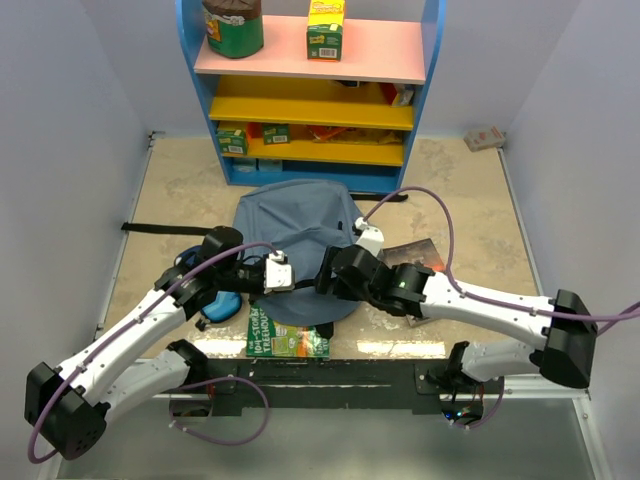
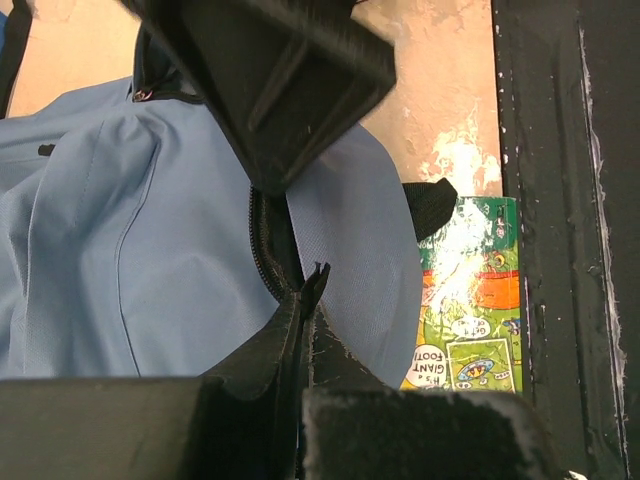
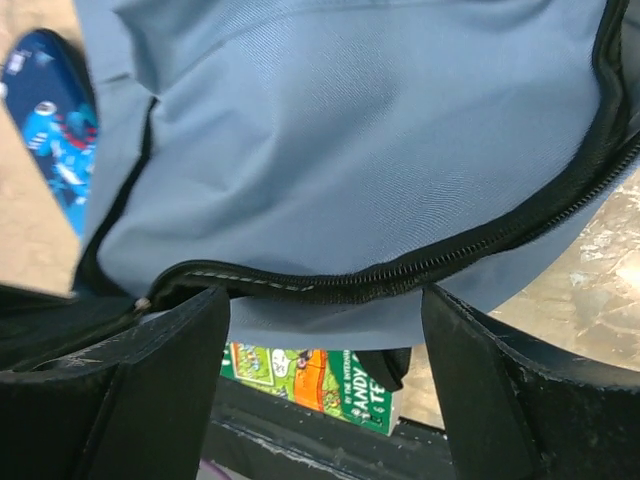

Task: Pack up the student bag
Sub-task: Unzip the student bag at the center of the board.

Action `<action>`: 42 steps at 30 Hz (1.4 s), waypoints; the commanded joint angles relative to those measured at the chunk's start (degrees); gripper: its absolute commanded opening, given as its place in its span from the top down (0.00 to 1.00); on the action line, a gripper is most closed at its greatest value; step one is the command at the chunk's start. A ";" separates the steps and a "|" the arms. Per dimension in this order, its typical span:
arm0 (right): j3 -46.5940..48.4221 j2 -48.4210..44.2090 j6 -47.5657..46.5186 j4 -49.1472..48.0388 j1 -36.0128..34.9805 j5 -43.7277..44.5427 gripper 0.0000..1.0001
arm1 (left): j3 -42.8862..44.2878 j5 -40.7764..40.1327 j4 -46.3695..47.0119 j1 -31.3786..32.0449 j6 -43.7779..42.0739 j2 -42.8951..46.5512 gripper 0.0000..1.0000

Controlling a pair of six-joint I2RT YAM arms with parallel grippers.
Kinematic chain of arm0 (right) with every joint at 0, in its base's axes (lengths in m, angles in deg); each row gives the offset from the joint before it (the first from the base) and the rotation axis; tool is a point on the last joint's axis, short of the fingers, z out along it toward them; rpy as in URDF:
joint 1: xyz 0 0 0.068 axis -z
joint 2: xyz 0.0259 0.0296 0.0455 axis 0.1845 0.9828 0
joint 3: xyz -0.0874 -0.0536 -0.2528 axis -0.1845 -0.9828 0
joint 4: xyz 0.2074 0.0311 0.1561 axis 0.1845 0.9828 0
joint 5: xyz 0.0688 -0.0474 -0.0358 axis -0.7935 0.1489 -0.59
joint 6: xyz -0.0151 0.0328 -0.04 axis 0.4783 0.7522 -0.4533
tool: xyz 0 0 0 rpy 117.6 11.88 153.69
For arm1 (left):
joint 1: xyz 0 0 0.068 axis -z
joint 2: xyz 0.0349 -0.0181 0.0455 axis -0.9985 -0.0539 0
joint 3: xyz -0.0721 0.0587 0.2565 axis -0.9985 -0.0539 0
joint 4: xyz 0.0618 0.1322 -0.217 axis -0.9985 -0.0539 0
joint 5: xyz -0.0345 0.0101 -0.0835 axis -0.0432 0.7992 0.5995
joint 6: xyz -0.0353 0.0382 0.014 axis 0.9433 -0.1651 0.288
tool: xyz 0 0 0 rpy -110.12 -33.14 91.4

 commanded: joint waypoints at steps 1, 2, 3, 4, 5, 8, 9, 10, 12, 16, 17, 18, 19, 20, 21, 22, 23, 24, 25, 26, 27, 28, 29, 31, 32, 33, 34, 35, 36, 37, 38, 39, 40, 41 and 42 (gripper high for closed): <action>2.64 3.39 3.07 -0.28 -0.96 0.60 0.22 | 2.94 2.97 2.49 0.21 -1.56 0.90 1.00; 2.56 4.62 3.07 -1.16 -1.13 0.42 0.23 | 2.94 3.05 2.31 0.30 -1.56 0.99 1.00; 2.38 5.07 3.33 -1.43 -1.22 0.42 0.27 | 3.03 3.06 2.23 0.30 -1.56 1.25 1.00; 1.95 5.51 3.68 -1.78 -1.40 0.42 0.29 | 3.03 3.23 2.14 0.30 -1.65 1.43 1.00; 1.68 5.86 3.86 -2.39 -1.49 0.51 0.35 | 3.12 3.32 2.05 0.30 -1.65 1.60 1.00; 0.54 4.99 4.74 -3.19 -1.49 1.30 0.60 | 3.12 4.11 1.35 0.30 -2.17 1.87 1.00; 0.27 4.46 4.91 -3.01 -1.49 2.34 0.67 | 3.21 4.02 1.00 0.30 -2.44 2.04 1.00; -0.16 3.85 5.52 -2.58 -1.49 3.05 0.76 | 3.38 3.76 0.65 0.30 -2.88 1.96 1.00; -0.52 2.00 6.23 -0.56 -1.49 5.33 1.00 | 3.73 2.71 -0.67 0.30 -3.85 2.04 1.00; -2.01 -1.16 6.93 2.35 -1.40 9.38 1.00 | 4.43 0.69 -4.01 0.30 -6.48 2.48 1.00; -2.27 -1.52 7.02 3.05 -1.40 9.99 1.00 | 4.52 0.16 -5.76 0.21 -7.79 2.57 1.00; -2.54 -2.04 7.11 3.58 -1.40 10.61 1.00 | 5.05 -0.98 -6.99 0.21 -8.85 2.66 1.00; -3.15 -2.14 7.37 3.93 -1.40 11.49 1.00 | 5.40 -1.51 -8.22 0.21 -9.73 2.75 1.00; -3.42 -2.31 7.55 4.45 -1.31 12.02 1.00 | 5.75 -2.21 -10.41 0.21 -10.96 2.92 1.00; -4.20 -2.31 7.81 4.72 -1.31 12.28 1.00 | 6.45 -3.18 -11.65 0.21 -11.66 3.01 1.00; -4.56 -2.49 7.99 4.72 -1.40 12.81 1.00 | 6.81 -3.53 -13.23 0.21 -12.54 3.10 1.00; -5.08 -2.57 8.08 4.55 -1.23 12.90 1.00 | 7.16 -3.88 -16.03 0.21 -14.03 3.27 1.00; -5.79 -2.58 8.08 4.55 -1.14 12.99 1.00 | 7.68 -4.67 -17.01 0.21 -14.30 3.45 1.00; -6.14 -2.23 8.08 4.55 -1.14 13.34 1.00 | 7.86 -5.03 -18.68 0.21 -14.48 3.62 1.00; -6.41 -2.05 8.17 4.55 -1.05 13.60 1.00 | 8.04 -5.29 -19.56 0.21 -15.18 3.97 1.00; -7.10 -1.87 8.17 4.72 -0.96 13.86 1.00 | 8.22 -5.99 -20.18 0.21 -15.53 4.15 1.00; -7.37 -1.61 8.43 4.72 -0.96 13.95 1.00 | 8.13 -6.26 -20.88 0.21 -15.45 4.50 1.00; -7.72 -1.61 8.52 4.81 -0.87 14.30 1.00 | 8.13 -6.70 -21.15 0.21 -15.54 4.85 1.00; -8.34 -1.70 8.95 5.25 -0.87 14.57 1.00 | 7.95 -8.10 -22.73 0.21 -15.89 5.21 1.00; -8.34 -2.31 9.04 5.95 -0.87 14.92 1.00 | 7.78 -8.80 -23.43 0.21 -16.67 5.56 1.00; -8.60 -2.66 9.22 6.30 -0.87 15.62 1.00 | 7.26 -10.29 -23.79 0.21 -16.94 5.73 1.00; -8.69 -3.10 9.57 6.74 -0.96 16.06 1.00 | 6.90 -11.09 -24.66 0.21 -17.55 5.91 1.00; -8.87 -3.97 9.57 7.53 -0.87 16.59 1.00 | 6.55 -11.96 -24.67 0.13 -17.47 6.35 1.00; -9.13 -4.33 9.57 7.80 -0.79 17.37 1.00 | 5.85 -14.15 -24.58 0.12 -17.56 6.61 1.00; -9.22 -4.68 9.57 8.24 -0.61 17.47 1.00 | 5.41 -15.56 -23.62 0.12 -16.95 6.88 1.00; -9.22 -5.03 9.57 8.94 -0.35 17.73 1.00 | 4.88 -16.88 -22.92 0.04 -16.34 7.40 1.00; -9.22 -5.12 9.75 9.29 -0.26 18.17 1.00 | 4.09 -19.77 -21.96 -0.05 -15.46 7.49 1.00; -9.22 -5.30 9.75 9.47 -0.26 18.26 1.00 | 3.74 -21.19 -19.42 -0.05 -13.27 7.58 1.00; -9.31 -5.39 9.66 9.64 -0.34 18.35 1.00 | 3.39 -22.86 -17.48 -0.40 -11.51 7.67 1.00; -9.40 -5.30 9.92 9.82 -0.26 18.44 1.00 | 2.69 -26.27 -15.37 -0.66 -9.67 7.84 1.00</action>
